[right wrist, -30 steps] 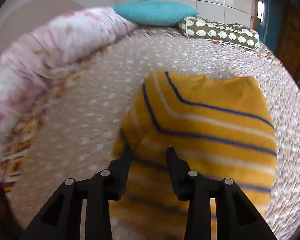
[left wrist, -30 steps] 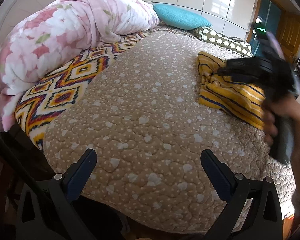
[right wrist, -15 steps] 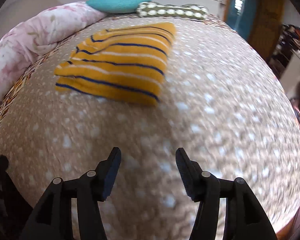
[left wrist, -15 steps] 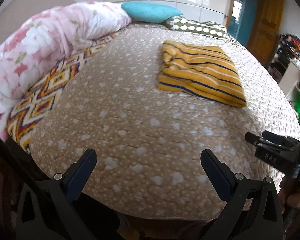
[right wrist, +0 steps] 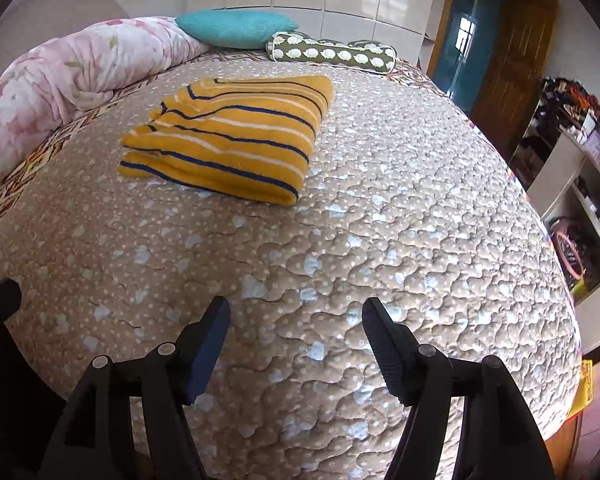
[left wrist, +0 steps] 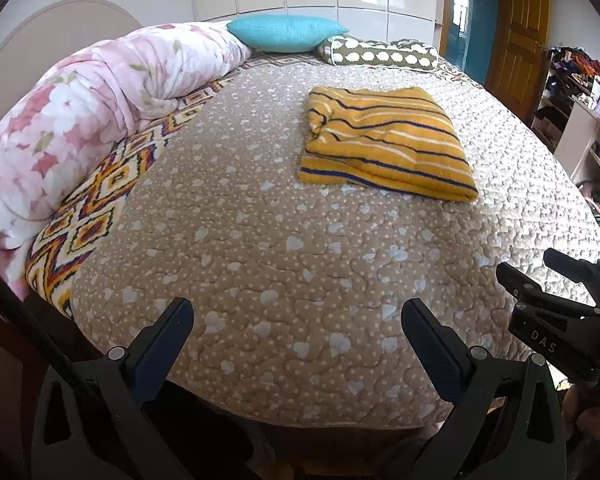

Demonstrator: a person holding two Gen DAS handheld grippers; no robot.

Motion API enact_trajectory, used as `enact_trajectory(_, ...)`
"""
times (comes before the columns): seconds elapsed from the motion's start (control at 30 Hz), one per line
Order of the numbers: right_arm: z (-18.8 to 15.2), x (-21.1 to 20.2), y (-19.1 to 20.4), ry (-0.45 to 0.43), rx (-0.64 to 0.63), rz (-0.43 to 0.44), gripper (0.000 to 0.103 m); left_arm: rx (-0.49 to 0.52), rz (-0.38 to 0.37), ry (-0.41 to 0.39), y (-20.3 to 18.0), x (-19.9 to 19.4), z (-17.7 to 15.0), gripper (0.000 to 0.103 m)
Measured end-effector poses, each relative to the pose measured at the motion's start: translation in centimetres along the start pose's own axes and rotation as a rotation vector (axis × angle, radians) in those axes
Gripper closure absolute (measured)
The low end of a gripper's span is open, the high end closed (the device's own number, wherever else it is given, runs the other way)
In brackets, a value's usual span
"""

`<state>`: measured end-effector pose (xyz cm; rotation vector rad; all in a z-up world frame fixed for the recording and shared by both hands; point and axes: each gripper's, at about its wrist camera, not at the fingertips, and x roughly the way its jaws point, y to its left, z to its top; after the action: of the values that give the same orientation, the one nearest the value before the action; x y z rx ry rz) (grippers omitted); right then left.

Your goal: Fold small clothes

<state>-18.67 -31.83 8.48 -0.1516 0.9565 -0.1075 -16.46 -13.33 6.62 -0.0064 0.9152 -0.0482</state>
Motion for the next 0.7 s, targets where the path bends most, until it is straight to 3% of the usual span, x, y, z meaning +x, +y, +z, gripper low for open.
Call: enact_trajectory(0.7, -1.2, 0.8, 2.2, 0.047, -0.036, 0.021, 0.028, -0.077, -0.02, 0.076, 2.0, 2.8, -0.2, 0.0)
